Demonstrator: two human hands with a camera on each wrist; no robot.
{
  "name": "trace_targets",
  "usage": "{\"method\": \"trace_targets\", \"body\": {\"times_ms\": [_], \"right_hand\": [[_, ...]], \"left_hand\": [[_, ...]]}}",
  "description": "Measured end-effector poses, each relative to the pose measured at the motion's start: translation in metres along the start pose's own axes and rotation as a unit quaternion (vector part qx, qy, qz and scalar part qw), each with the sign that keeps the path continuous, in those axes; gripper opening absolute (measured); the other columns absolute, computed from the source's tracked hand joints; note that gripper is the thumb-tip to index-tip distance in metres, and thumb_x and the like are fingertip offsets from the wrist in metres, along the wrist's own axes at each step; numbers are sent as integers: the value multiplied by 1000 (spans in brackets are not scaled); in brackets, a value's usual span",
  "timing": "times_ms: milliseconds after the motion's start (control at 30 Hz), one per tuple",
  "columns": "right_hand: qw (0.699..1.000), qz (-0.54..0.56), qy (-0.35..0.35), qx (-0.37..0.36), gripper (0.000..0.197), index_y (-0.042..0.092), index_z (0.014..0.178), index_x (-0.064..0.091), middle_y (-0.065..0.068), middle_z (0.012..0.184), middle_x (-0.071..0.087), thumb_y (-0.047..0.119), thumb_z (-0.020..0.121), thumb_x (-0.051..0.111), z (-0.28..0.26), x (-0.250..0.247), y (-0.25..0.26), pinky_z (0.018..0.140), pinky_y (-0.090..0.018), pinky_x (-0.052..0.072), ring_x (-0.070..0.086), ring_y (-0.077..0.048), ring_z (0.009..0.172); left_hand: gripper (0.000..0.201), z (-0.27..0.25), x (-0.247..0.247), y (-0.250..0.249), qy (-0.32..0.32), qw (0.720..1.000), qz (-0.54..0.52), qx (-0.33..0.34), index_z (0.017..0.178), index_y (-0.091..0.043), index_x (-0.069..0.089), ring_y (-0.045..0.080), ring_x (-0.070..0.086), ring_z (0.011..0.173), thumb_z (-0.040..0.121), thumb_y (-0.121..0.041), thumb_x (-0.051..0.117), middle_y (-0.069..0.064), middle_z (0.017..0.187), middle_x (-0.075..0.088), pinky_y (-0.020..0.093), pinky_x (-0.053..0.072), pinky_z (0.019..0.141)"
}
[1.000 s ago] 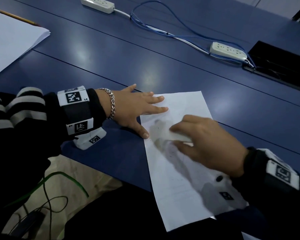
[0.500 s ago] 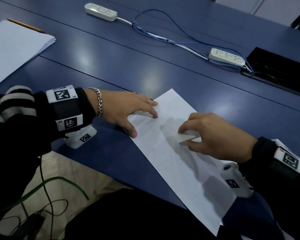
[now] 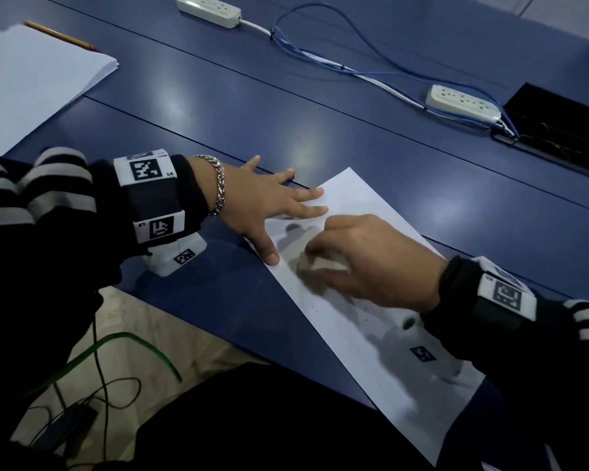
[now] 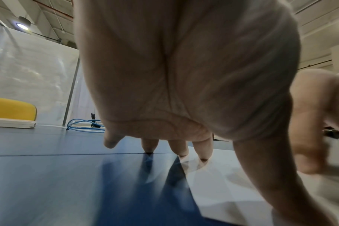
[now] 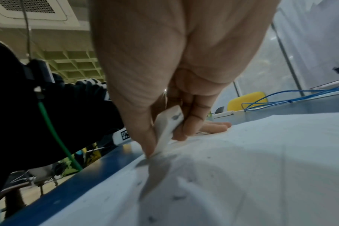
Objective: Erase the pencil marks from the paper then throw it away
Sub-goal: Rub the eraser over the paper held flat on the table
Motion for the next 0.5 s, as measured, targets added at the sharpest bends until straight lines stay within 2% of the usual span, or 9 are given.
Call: {"method": "trace_targets", "body": {"times_ms": [100, 233, 300, 433, 500], "right_hand": [[998, -3, 45, -48, 21, 31, 104, 70, 12, 86, 51, 46, 92, 65, -4, 8, 14, 75, -32, 49, 55, -14, 79], [999, 10, -28, -22, 25, 29, 94, 74, 19, 86, 46, 45, 86, 56, 5, -16, -4, 75, -28, 46, 57, -14, 86], [999, 15, -43, -24, 22, 30, 93, 73, 20, 87, 42, 44, 85, 57, 3, -15, 0, 74, -29, 47, 58, -14, 84], [996, 10, 48, -77, 21, 30, 107, 71, 15, 87, 45, 43, 93, 62, -8, 11, 28, 74, -29, 48, 55, -13, 79], [998, 6, 43, -55, 23, 30, 106, 72, 11, 91, 55, 46, 91, 64, 1, 5, 14, 78, -34, 51, 58, -15, 84]], "left_hand": [[113, 0, 1, 0, 3, 1000, -1, 5, 155, -59, -17, 27, -24, 157, 78, -84, 61, -32, 162, -32, 81, -5, 115], [112, 0, 0, -1, 4, 1000, -4, 3, 156, -59, -13, 26, -22, 158, 79, -81, 65, -32, 162, -30, 80, -4, 115], [111, 0, 0, 0, 5, 1000, 0, 3, 155, -60, -14, 25, -23, 157, 78, -82, 64, -33, 161, -31, 81, -4, 115], [113, 2, 1, 0, 5, 1000, 10, 5, 154, -59, -19, 27, -24, 157, 78, -84, 61, -30, 162, -33, 81, -4, 115], [112, 2, 1, 0, 4, 1000, 5, 6, 153, -60, -18, 27, -24, 157, 78, -84, 62, -31, 162, -32, 81, -4, 115]]}}
Point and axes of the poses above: each hand's wrist, its own z-axis towards the middle knuckle, its own x-axis out of the palm, y = z × x, the point moved 10 cm from there along z, towards the middle knuckle
